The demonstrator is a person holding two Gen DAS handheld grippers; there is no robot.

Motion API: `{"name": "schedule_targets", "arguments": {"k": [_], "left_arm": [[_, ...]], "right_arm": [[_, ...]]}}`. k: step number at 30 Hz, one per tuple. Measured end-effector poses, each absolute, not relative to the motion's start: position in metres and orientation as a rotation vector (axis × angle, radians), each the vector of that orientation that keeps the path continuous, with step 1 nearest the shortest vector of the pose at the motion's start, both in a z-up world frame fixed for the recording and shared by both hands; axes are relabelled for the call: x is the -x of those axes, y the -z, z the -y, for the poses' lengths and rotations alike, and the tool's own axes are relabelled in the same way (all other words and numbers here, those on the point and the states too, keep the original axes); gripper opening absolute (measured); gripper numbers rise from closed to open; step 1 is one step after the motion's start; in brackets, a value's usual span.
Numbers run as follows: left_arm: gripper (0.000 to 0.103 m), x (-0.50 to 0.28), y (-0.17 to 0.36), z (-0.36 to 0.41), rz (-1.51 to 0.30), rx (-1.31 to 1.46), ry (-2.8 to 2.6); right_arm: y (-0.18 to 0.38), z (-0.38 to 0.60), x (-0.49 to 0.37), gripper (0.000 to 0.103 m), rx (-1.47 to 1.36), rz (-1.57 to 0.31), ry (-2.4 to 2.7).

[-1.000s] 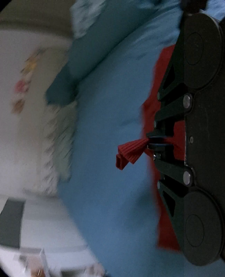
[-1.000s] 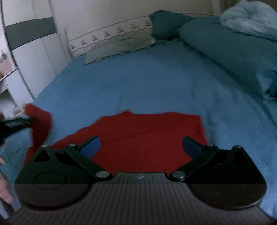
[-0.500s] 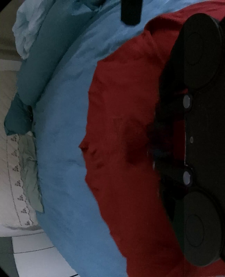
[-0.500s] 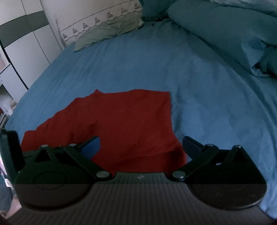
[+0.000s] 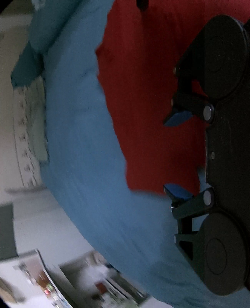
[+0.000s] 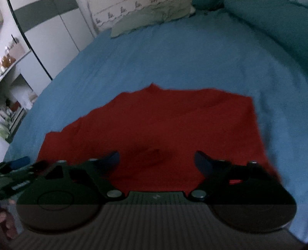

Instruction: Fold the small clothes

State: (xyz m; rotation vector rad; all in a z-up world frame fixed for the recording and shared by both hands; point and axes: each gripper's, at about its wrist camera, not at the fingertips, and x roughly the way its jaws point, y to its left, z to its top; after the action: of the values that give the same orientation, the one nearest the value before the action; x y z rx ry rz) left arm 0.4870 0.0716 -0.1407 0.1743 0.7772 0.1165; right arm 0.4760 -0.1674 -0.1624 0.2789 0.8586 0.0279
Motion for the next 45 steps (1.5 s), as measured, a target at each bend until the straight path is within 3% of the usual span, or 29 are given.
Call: {"name": "schedule_targets", "arguments": {"k": [4, 7, 8, 9, 18, 28, 31, 32, 34, 36, 40, 45], "left_arm": [[0.071, -0.488, 0.154, -0.098, -0.813, -0.141, -0.172], [0.071, -0.484, 0.161, -0.108, -0.846, -0.127, -0.186], [0.071, -0.484, 0.163, -0.109, -0.858, -0.120, -0.188], [0.071, -0.482, 0.165, -0.109, -0.868, -0.114, -0.185], [0.071, -0.498, 0.170, -0.094, -0.846, -0.125, -0.118], [0.073, -0.505, 0.178, -0.102, -0.885, -0.106, -0.118], [0.071, -0.499, 0.171, -0.102, -0.893, -0.134, -0.117], [0.071, -0.495, 0.165, -0.101, -0.881, -0.136, -0.103], [0.072, -0.490, 0.155, -0.096, -0.852, -0.140, -0.070], [0.072, -0.487, 0.145, -0.085, -0.818, -0.150, -0.036], [0.073, -0.494, 0.140, -0.062, -0.773, -0.118, 0.055], [0.073, -0.518, 0.170, -0.041, -0.810, -0.097, 0.105]], "right_arm": [[0.184, 0.147, -0.493, 0.071, -0.232, -0.883, -0.003], [0.191, 0.136, -0.500, 0.043, -0.162, -0.894, 0.028], [0.188, 0.133, -0.501, 0.024, -0.145, -0.888, 0.021], [0.184, 0.132, -0.503, 0.021, -0.141, -0.887, 0.009], [0.108, 0.192, -0.495, 0.021, -0.105, -0.765, 0.147], [0.187, 0.249, -0.476, 0.021, -0.053, -0.896, 0.194], [0.188, 0.255, -0.473, 0.025, -0.099, -0.891, 0.224], [0.184, 0.254, -0.471, 0.036, -0.115, -0.889, 0.246], [0.176, 0.249, -0.463, 0.084, -0.125, -0.863, 0.269], [0.165, 0.239, -0.450, 0.096, -0.114, -0.795, 0.235], [0.161, 0.217, -0.452, 0.096, -0.097, -0.771, 0.158], [0.186, 0.221, -0.462, 0.096, -0.187, -0.798, 0.205]]}}
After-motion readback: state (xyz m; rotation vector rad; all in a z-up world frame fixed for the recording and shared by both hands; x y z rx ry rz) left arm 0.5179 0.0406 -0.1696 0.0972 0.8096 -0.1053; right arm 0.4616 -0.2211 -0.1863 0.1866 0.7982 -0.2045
